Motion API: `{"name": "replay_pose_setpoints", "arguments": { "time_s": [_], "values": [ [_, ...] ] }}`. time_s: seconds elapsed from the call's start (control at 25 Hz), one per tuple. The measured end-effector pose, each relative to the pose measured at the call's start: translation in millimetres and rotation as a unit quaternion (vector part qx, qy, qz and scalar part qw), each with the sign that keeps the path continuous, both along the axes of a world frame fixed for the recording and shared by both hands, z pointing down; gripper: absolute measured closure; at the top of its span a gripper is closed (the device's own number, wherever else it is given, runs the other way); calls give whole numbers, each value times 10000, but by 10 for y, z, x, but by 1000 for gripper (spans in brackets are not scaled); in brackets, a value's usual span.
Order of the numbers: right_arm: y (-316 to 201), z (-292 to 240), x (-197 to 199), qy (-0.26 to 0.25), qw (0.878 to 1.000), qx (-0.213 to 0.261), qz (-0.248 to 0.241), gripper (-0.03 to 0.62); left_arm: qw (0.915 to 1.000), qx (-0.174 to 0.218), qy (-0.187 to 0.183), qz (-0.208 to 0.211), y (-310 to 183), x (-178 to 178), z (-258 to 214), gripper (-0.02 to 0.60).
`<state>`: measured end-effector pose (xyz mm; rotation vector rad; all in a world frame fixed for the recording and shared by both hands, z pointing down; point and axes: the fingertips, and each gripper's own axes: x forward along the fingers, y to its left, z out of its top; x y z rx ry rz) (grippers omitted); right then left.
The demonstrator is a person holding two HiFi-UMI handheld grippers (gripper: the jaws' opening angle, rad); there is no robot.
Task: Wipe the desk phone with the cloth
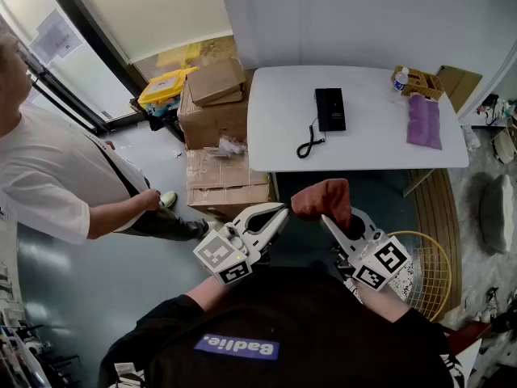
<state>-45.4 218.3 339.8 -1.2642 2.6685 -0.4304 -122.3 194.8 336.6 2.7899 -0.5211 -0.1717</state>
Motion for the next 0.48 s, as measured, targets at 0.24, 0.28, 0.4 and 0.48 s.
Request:
{"name": "replay_pose_setpoints", "arguments": {
  "time_s": [0.24,0.28,0.4,0.48],
  "values": [
    [62,-1,77,-21,10000,-22,-71,500,10000,36,-18,-31,61,102,-24,575],
    [70,-3,94,-16,9999,-14,-98,500,10000,39,-24,-47,68,125,-25,575],
    [88,13,157,-16,9998,-17,-183,500,9999,35,-31,-106,85,204,-10,575],
    [102,35,210,-84,9996,-45,-257,500,9999,23,-33,-149,97,267,9,575]
  ]
}}
